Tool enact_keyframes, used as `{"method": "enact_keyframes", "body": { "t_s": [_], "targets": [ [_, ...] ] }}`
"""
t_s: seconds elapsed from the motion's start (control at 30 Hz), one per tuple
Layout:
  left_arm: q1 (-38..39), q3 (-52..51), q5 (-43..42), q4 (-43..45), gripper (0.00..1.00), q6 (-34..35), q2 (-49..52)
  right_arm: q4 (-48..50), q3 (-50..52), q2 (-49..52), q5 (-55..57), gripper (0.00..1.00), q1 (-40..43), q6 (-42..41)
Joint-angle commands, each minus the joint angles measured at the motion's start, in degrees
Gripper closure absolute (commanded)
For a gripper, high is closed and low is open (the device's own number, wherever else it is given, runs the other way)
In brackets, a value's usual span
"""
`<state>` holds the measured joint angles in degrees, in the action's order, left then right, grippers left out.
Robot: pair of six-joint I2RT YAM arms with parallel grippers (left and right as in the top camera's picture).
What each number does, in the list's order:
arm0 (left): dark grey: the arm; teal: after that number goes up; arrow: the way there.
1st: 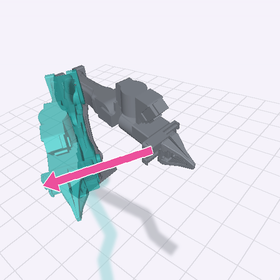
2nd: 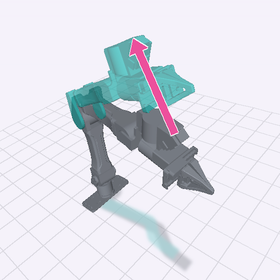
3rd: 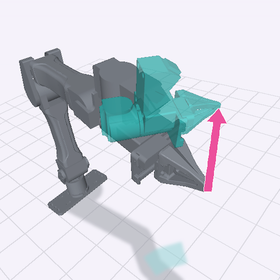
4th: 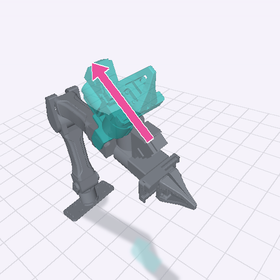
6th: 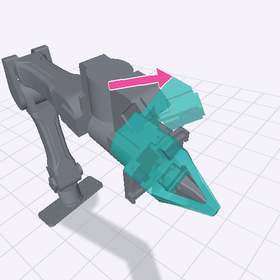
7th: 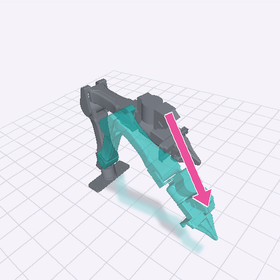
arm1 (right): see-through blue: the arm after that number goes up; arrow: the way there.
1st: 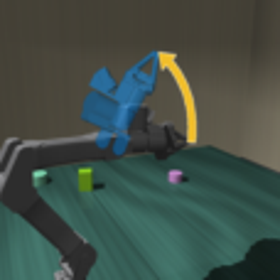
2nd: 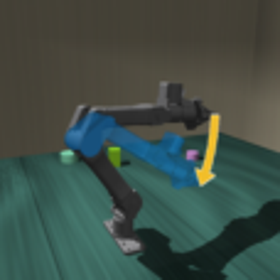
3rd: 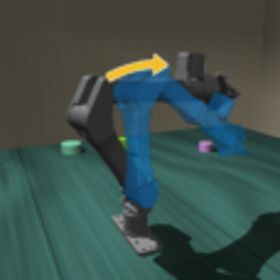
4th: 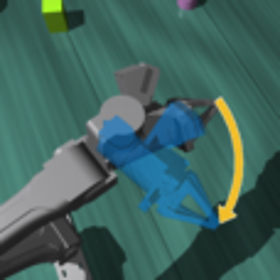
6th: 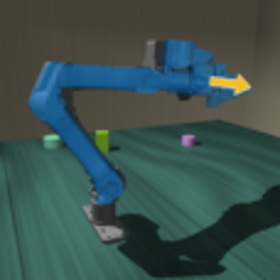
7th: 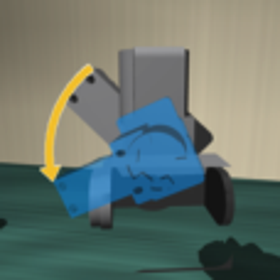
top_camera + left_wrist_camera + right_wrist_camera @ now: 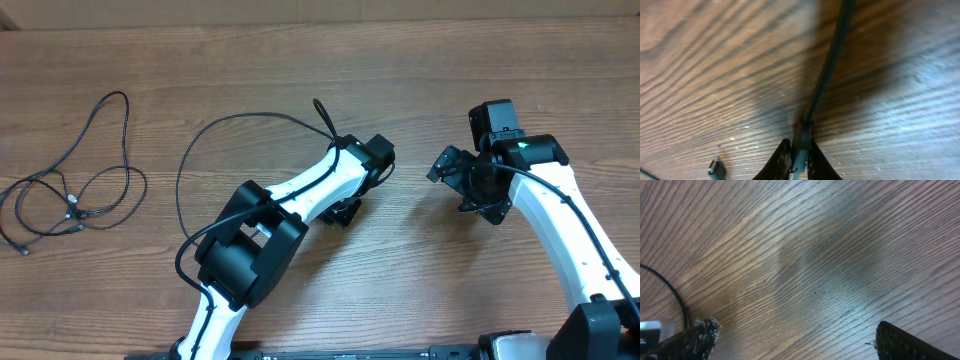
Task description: Untangle cables
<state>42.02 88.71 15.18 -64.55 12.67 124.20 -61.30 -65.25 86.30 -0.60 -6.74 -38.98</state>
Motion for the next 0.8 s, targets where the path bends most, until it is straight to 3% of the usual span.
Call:
{"method": "enact_keyframes", "body": {
  "t_s": [0.0, 0.2, 0.43, 0.77],
  "targets": [
    [-0.02, -0.48, 3.45, -0.22, 0.89, 5.27, 0.68, 0.04, -0.72, -1.42, 0.79, 0.00, 0.11, -0.22],
    [-0.33, -0.48, 3.45, -0.96, 0.95, 8.00, -0.68, 0.04, -0.72, -1.42, 0.79, 0.00, 0.11, -0.22],
    [-3.37, -0.48, 3.37, -4.11, 0.95, 13.42, -2.14, 0.04, -0.72, -1.42, 0.79, 0.00, 0.11, -0.20],
    [-6.54, -1.84, -0.04, -6.64, 0.95, 13.73, -6.27, -0.13, -0.72, -1.42, 1.01, 0.00, 0.11, 0.00]
  ]
}}
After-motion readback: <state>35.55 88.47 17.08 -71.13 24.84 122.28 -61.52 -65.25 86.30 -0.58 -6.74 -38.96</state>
